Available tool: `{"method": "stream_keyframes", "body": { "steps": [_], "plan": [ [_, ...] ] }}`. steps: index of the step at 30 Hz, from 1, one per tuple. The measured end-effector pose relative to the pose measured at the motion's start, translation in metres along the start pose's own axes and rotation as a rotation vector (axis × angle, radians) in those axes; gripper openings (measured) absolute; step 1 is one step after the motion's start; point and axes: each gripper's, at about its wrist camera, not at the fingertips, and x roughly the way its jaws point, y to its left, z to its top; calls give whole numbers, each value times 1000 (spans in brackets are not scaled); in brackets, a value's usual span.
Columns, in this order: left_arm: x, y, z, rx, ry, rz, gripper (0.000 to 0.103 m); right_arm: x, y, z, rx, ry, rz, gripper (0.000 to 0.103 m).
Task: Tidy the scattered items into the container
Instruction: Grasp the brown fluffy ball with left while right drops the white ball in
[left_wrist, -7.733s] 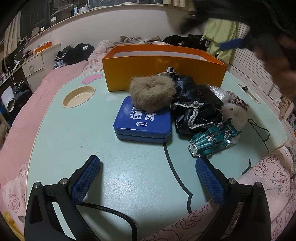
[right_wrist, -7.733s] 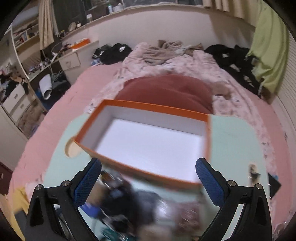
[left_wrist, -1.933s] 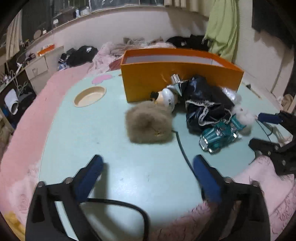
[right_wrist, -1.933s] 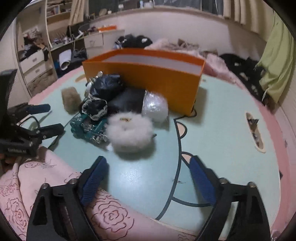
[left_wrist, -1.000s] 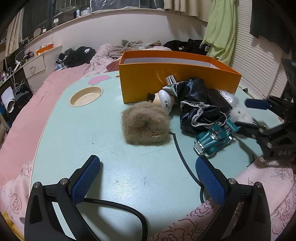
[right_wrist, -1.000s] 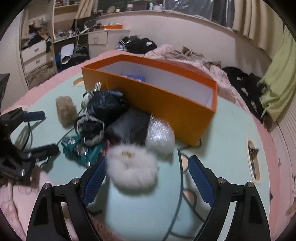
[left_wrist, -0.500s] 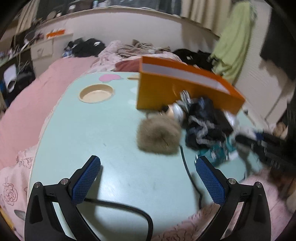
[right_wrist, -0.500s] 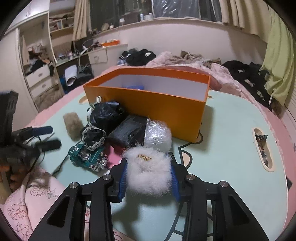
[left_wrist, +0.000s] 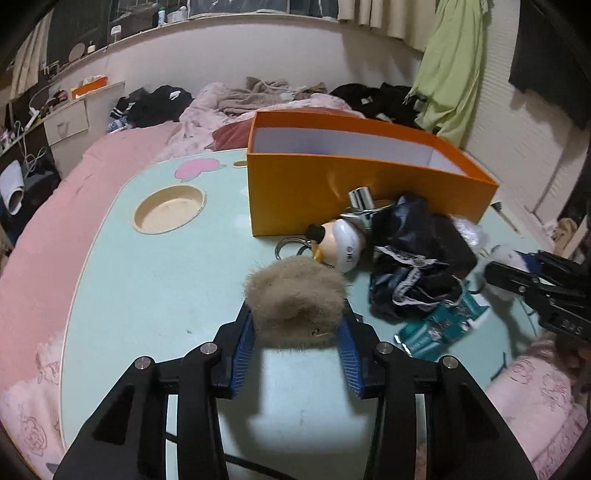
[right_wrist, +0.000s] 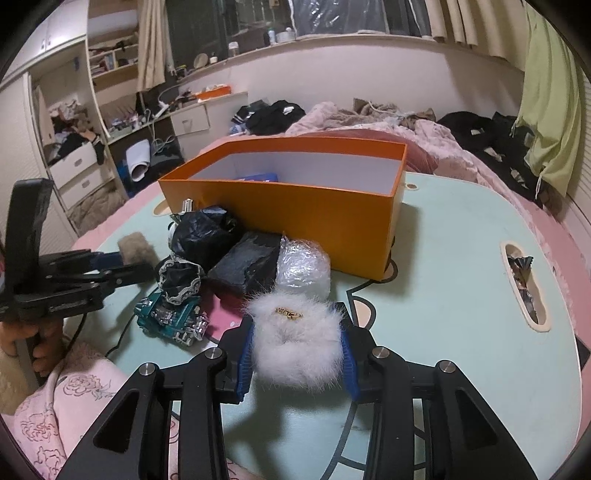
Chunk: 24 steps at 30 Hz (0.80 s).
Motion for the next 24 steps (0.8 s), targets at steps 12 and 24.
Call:
{"method": "stream_keyframes", "body": {
  "steps": [12,24],
  "plan": [
    [-41,-30,73,72,-148,-20,43,-6,13,83,-77,-128,-92,38],
    [28,-27,88,11,-98,62,89,53,-2,84,-53,-86,-193,73]
  ]
}}
